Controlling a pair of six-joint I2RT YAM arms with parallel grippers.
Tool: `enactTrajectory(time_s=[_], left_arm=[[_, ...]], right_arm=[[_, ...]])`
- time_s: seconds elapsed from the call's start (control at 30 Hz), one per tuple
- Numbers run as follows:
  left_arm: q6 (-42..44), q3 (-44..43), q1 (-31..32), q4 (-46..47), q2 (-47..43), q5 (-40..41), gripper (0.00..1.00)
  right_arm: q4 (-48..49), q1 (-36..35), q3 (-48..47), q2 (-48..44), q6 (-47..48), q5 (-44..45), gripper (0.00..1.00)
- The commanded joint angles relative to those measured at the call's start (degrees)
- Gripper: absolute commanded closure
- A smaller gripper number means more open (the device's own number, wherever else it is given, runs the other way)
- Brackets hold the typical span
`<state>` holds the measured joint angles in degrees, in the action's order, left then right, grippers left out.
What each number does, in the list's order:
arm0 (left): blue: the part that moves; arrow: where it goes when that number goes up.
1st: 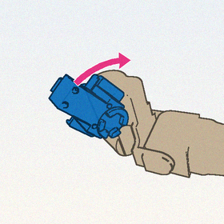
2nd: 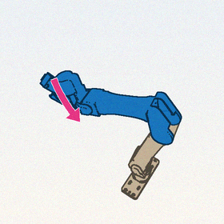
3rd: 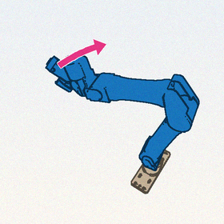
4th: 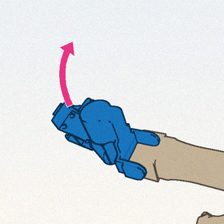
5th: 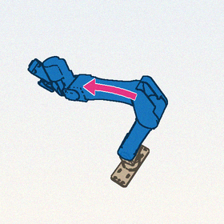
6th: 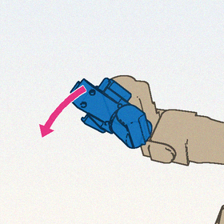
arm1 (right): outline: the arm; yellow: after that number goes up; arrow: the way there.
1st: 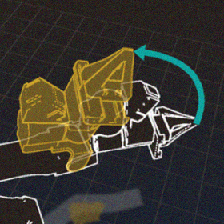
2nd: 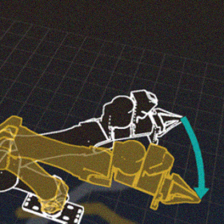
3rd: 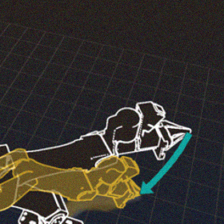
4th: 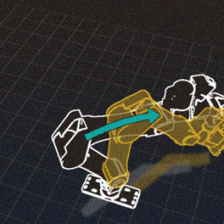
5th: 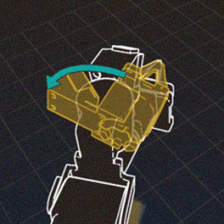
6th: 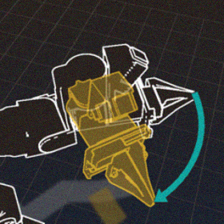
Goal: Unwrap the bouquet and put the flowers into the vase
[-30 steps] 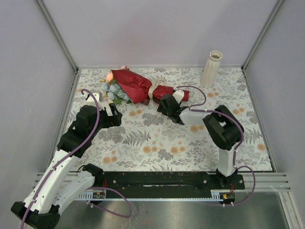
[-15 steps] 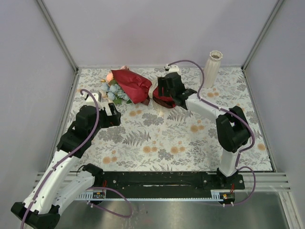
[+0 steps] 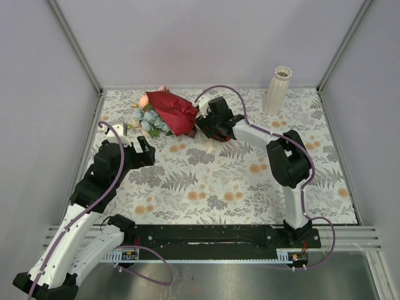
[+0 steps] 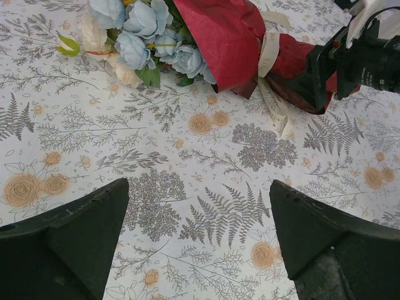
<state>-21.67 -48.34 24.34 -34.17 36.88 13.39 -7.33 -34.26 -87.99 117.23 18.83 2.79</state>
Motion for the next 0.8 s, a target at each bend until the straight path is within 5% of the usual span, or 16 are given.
enactTrajectory(time_s=[0.0, 0.2, 0.5, 0.77], left_arm=[[-0.04, -0.18, 0.18, 2.18, 1.34, 1.99, 0.02], [-2.14, -1.06, 0.18, 0.34, 3.63, 3.31, 0.03], [-10.75, -1.5, 0.1, -3.0, 6.09, -6.43, 0.04], [-13.22, -0.79, -0.08, -3.62, 6.53, -9.34, 0.07]], right_arm=[[-0.49, 0.42, -4.03, 1.86, 7.18, -1.04, 0.21], [0.83, 0.42, -3.95, 2.66, 7.36, -0.4, 0.4], [2.15, -0.19, 2.37, -5.59, 2.01, -7.35, 1.0], [9.24, -2.74, 16.86, -19.83, -26.08, -20.16, 1.0]])
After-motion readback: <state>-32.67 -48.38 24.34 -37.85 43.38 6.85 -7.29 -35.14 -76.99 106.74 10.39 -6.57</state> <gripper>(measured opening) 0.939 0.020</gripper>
